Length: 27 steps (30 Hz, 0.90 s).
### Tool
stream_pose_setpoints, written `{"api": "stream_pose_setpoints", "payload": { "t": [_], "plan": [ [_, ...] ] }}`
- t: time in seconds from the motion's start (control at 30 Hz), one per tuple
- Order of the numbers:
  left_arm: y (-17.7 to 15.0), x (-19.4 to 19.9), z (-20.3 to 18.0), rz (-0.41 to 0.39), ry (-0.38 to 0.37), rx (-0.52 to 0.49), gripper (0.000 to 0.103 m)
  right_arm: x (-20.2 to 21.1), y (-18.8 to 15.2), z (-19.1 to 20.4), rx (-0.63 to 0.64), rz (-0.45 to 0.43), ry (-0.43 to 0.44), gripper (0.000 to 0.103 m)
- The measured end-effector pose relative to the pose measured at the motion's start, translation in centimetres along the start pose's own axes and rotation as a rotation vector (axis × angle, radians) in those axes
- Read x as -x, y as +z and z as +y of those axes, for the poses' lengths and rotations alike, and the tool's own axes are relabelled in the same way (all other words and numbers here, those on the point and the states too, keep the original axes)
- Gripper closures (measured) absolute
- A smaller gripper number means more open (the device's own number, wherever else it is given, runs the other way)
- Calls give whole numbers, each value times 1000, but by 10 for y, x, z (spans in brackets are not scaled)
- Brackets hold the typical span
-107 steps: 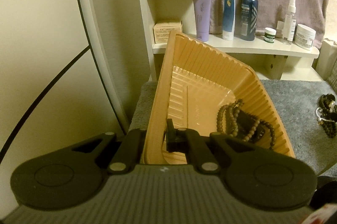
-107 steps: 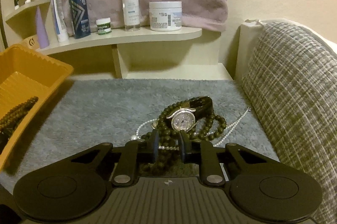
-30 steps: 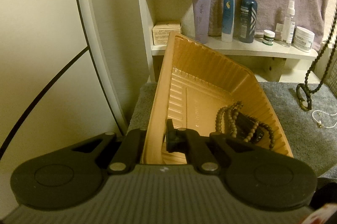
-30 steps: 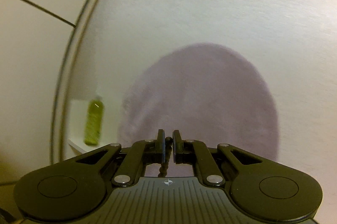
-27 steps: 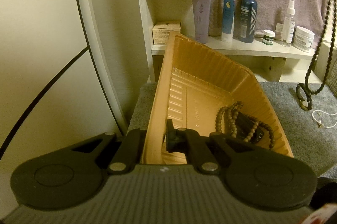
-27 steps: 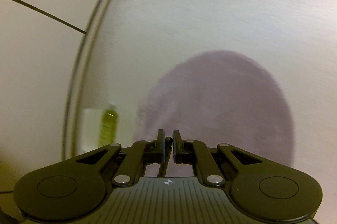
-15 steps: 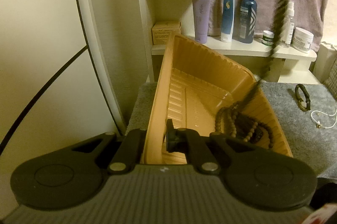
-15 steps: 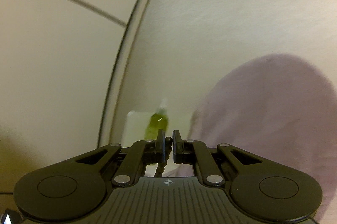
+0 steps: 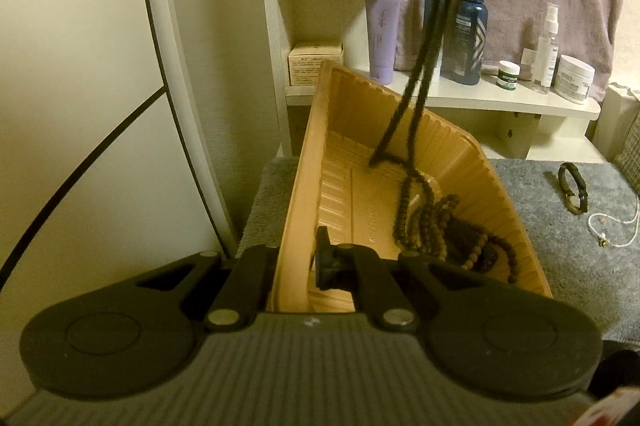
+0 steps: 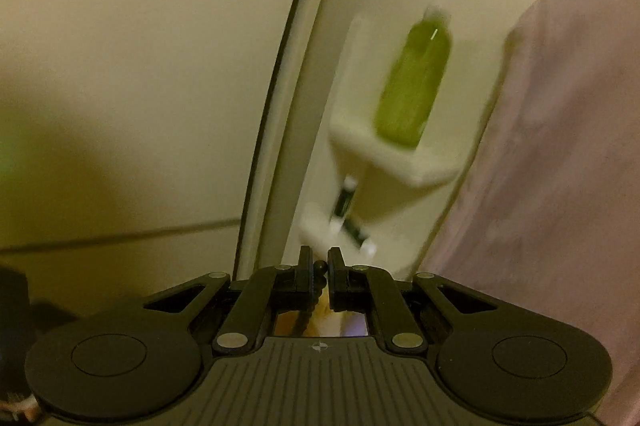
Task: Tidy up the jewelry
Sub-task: 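Lower the dark bead strand into the tray and open the right tool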
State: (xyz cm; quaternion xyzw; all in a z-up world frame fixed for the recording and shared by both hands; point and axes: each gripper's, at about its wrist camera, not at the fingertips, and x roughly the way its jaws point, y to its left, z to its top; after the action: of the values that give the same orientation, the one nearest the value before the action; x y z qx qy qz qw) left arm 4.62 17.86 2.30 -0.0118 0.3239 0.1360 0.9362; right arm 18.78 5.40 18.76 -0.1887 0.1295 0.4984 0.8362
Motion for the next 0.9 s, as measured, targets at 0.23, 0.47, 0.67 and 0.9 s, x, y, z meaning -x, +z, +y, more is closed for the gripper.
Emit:
{"api": "stream_pose_setpoints", "payload": {
  "t": [0.23,0.47,0.67,0.9],
  "plan": [
    [0,0,0,0,0,1,99,-23,-32,4,66,118,81,97],
    [0,0,0,2,2,-1,99,-25,-61,24,317,180,218,96],
    [0,0,1,3,4,2,99,-33,-86,41,575,231,229,96],
    [1,1,1,5,4,3,99,-42,-101,43,603,257,244,96]
  ]
}}
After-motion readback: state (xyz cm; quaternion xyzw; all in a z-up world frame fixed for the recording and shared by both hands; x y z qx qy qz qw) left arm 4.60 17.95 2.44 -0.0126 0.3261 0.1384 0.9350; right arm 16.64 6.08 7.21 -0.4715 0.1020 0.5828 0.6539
